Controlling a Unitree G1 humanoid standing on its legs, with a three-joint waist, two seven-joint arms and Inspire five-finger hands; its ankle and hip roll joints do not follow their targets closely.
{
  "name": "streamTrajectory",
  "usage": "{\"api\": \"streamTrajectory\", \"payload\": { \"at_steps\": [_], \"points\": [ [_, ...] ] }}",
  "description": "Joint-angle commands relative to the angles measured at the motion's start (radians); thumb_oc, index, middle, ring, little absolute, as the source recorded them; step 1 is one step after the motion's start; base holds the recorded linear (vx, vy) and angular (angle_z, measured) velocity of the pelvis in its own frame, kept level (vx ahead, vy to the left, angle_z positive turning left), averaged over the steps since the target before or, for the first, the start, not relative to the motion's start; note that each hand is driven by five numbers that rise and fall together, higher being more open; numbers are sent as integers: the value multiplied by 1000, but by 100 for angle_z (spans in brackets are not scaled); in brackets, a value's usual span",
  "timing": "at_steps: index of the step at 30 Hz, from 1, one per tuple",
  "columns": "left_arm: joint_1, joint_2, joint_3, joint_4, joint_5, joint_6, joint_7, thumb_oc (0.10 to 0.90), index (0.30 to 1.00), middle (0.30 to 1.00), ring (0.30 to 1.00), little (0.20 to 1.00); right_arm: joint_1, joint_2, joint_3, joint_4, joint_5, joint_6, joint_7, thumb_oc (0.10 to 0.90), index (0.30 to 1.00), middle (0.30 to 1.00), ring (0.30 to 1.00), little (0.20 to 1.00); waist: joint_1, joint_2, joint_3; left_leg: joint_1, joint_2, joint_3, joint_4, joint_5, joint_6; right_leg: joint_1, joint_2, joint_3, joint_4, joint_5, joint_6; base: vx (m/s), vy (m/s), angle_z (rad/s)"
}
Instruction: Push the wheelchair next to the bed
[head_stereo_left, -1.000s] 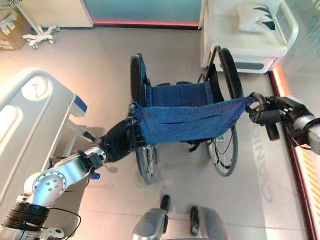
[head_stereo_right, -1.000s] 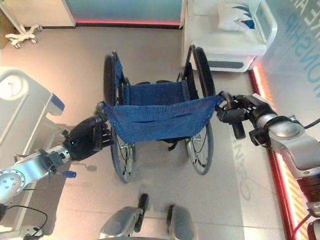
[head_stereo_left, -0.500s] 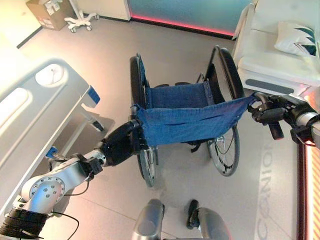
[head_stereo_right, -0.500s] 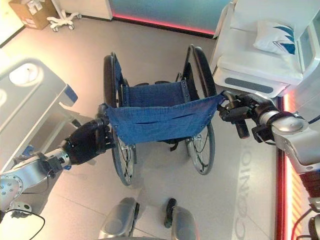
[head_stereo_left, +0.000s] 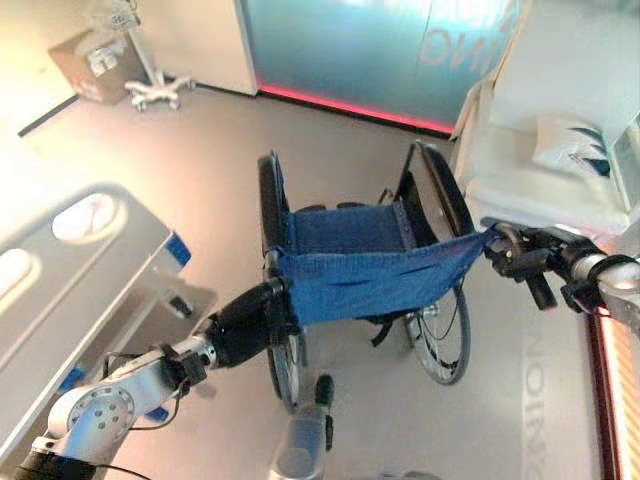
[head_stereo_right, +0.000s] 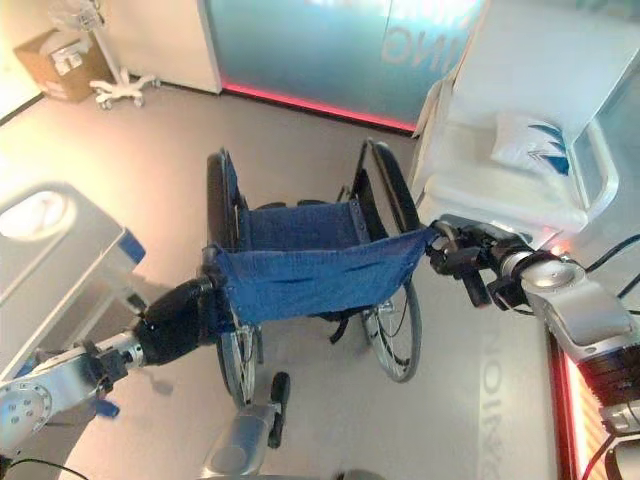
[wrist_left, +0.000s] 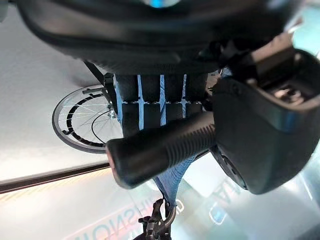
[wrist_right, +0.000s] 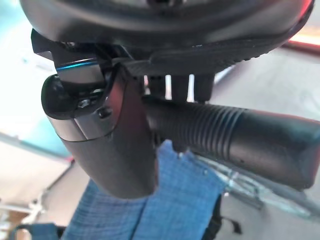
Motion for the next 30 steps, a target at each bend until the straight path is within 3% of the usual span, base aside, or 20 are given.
{"api": "streamTrajectory", "payload": {
  "at_steps": [1,2,3,4,6,8,10,13,16,17,20,22,26,27,28,29,30],
  "points": [
    [-170,31,270,45,-39,-216,22,400,300,300,300,300,-73,76,7,-112,8,-174,126,400,300,300,300,300,50,-17,-123,-10,-38,36,-70,59,45,-22,124,-81,146,134,-2,388,174,-31],
    [-180,39,270,50,-39,-210,25,400,300,300,300,300,-62,78,4,-111,5,-183,126,400,300,300,300,300,49,-27,-128,8,-56,39,-74,45,62,-42,115,-82,236,186,31,337,183,-28],
    [-204,59,265,61,-51,-206,31,400,300,300,300,300,-51,77,-2,-112,11,-194,124,400,300,300,300,300,44,-34,-135,31,-75,29,-78,35,81,-98,123,-59,389,302,91,334,182,-16],
    [-207,60,265,63,-52,-206,31,400,300,300,300,300,-50,76,-3,-112,12,-195,124,400,300,300,300,300,46,-30,-137,29,-71,29,-79,37,81,-105,128,-57,395,312,93,300,159,13],
    [-231,77,261,74,-77,-198,32,400,300,300,300,300,-43,82,-4,-113,19,-198,113,400,300,300,300,300,38,-31,-140,45,-79,20,-64,18,92,-171,134,-39,487,391,124,273,113,24],
    [-239,85,252,80,-98,-185,27,400,300,300,300,300,-29,94,-16,-116,3,-193,112,400,300,300,300,300,28,-28,-137,52,-87,13,-47,3,96,-201,110,-45,461,360,109,260,78,13],
    [-245,106,236,81,-106,-188,18,400,300,300,300,300,-12,78,-42,-125,6,-182,105,400,300,300,300,300,10,-22,-126,48,-91,0,-18,-6,85,-203,101,-52,347,283,63,238,9,16],
    [-289,103,187,87,-124,-229,22,400,300,300,300,300,-20,38,-73,-103,22,-196,98,400,300,300,300,300,-23,-14,-80,30,-82,-40,107,-28,45,-212,53,-54,33,200,-24,256,-52,28],
    [-319,89,155,81,-118,-251,40,400,300,300,300,300,-36,7,-77,-85,33,-212,104,400,300,300,300,300,-45,-11,-54,47,-84,-64,148,-76,36,-240,9,-37,-78,275,-5,214,-56,53],
    [-336,88,141,82,-116,-258,48,400,300,300,300,300,-50,-1,-71,-83,41,-213,97,400,300,300,300,300,-57,-16,-43,76,-86,-69,146,-123,41,-288,-28,-24,-107,336,23,284,-127,101],
    [-374,94,119,87,-116,-268,75,400,300,300,300,300,-84,8,-65,-119,42,-177,78,400,300,300,300,300,-91,-22,-9,167,-58,-73,147,-229,54,-408,-99,2,-181,438,87,441,-241,57],
    [-378,89,126,93,-120,-254,88,400,300,300,300,300,-87,2,-81,-145,40,-147,94,400,300,300,300,300,-96,-29,-10,207,-33,-85,181,-274,53,-429,-114,-3,-174,449,97,605,-297,53],
    [-346,78,152,86,-121,-259,102,400,300,300,300,300,-121,-30,-77,-142,54,-135,124,400,300,300,300,300,-93,-37,-44,231,19,-83,263,-270,37,-427,-90,-41,-110,406,74,392,-202,33],
    [-322,69,165,70,-121,-256,107,400,300,300,300,300,-136,-39,-67,-139,67,-127,129,400,300,300,300,300,-95,-36,-64,239,40,-93,294,-236,21,-428,-67,-47,-76,393,54,471,-228,49],
    [-295,60,176,48,-118,-250,119,400,300,300,300,300,-143,-45,-57,-138,71,-125,132,400,300,300,300,300,-92,-35,-80,240,57,-107,354,-161,1,-425,-38,-52,-49,373,28,455,-238,49],
    [-280,55,183,39,-113,-248,123,400,300,300,300,300,-148,-48,-49,-138,68,-127,139,400,300,300,300,300,-93,-34,-87,233,62,-113,391,-136,-7,-423,-28,-59,-42,366,17,481,-309,43],
    [-240,38,200,21,-97,-252,114,400,300,300,300,300,-160,-58,-28,-143,74,-126,143,400,300,300,300,300,-72,-45,-93,182,52,-143,575,-45,-24,-388,-4,-82,-46,343,-20,466,-322,38]
  ]
}}
